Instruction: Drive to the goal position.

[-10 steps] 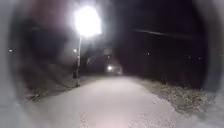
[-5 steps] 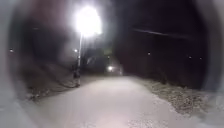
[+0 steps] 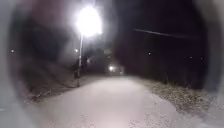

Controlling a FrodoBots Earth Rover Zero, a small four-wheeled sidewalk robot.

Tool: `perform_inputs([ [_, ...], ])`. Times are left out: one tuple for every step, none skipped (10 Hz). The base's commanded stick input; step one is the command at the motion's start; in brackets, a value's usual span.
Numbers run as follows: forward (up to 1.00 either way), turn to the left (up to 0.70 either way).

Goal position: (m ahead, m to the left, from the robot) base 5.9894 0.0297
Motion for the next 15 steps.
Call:
perform_inputs([
  [0.0, 0.0],
  [0.0, 0.0],
  [0.0, 0.0],
  [0.0, 0.0],
  [0.0, 0.0],
  [0.0, 0.0],
  [0.0, 0.0],
  [0.0, 0.08],
  [0.0, 0.23],
  [0.0, 0.55],
  [0.42, 0.49],
  [0.7, 0.35],
  [0.7, 0.35],
  [0.7, 0.35],
  [0.7, 0.35],
])
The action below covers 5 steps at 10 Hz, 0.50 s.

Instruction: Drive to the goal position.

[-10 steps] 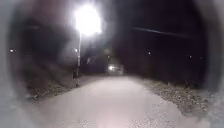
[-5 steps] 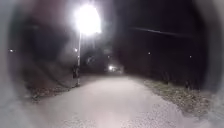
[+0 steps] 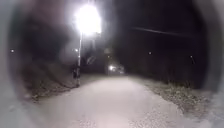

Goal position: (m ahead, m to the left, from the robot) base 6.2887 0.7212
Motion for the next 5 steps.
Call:
perform_inputs([
  [0.7, 0.35],
  [0.7, 0.18],
  [0.7, 0.0],
  [0.7, 0.0],
  [0.7, 0.0],
])
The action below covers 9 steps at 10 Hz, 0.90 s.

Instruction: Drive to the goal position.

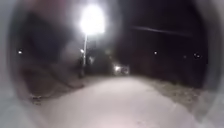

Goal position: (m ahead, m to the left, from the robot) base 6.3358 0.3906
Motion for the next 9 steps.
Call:
perform_inputs([
  [0.7, 0.0],
  [0.7, 0.0],
  [0.7, 0.0],
  [0.7, 0.0],
  [0.7, 0.0],
  [0.7, 0.0],
  [0.7, 0.0],
  [0.7, -0.22],
  [0.7, -0.32],
])
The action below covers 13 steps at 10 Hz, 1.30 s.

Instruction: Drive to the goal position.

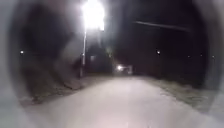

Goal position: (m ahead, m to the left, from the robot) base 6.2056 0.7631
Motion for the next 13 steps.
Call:
perform_inputs([
  [0.7, -0.24],
  [0.7, -0.08],
  [0.7, 0.0],
  [0.7, 0.0],
  [0.7, 0.04],
  [0.7, 0.12],
  [0.7, 0.22],
  [0.7, 0.32],
  [0.7, 0.09],
  [0.7, 0.0],
  [0.7, 0.0],
  [0.7, 0.0],
  [0.7, 0.01],
])
